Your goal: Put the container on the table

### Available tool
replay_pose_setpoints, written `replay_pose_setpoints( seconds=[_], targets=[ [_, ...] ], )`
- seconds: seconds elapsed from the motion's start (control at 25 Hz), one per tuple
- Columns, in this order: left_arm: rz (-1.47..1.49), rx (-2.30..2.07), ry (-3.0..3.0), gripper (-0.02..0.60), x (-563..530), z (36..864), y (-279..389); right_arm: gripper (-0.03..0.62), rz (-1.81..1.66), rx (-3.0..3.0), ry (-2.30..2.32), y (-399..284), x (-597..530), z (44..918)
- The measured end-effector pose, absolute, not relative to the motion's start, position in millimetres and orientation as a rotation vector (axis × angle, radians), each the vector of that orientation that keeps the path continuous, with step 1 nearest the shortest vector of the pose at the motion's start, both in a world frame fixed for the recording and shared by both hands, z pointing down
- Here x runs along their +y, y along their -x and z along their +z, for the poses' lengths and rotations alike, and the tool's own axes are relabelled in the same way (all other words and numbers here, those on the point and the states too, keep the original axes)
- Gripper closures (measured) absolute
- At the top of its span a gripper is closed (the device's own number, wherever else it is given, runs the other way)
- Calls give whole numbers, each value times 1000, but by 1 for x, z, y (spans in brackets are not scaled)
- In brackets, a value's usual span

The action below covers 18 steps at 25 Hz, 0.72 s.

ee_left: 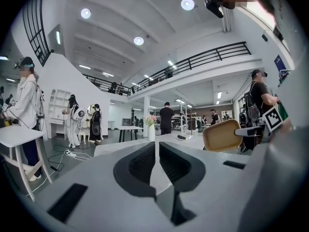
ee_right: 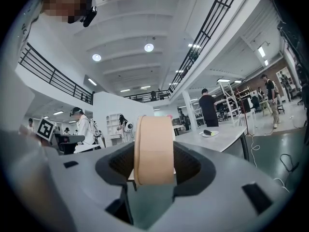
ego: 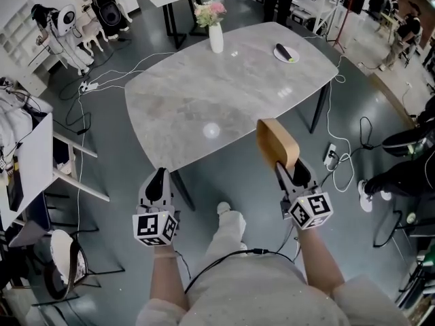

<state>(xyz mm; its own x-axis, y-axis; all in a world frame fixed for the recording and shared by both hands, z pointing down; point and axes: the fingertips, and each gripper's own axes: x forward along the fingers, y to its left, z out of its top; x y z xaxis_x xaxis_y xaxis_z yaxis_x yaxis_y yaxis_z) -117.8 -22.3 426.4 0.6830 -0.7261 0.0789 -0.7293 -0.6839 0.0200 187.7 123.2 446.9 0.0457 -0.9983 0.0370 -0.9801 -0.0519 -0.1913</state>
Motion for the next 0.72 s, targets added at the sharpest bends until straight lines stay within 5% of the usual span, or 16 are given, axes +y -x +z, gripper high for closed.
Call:
replay_pose_setpoints(
  seconds=[0.72],
  targets=[
    [38,-1196,-2778,577,-121,434,92,362,-284,2134,2127,-203,5,447]
  ],
)
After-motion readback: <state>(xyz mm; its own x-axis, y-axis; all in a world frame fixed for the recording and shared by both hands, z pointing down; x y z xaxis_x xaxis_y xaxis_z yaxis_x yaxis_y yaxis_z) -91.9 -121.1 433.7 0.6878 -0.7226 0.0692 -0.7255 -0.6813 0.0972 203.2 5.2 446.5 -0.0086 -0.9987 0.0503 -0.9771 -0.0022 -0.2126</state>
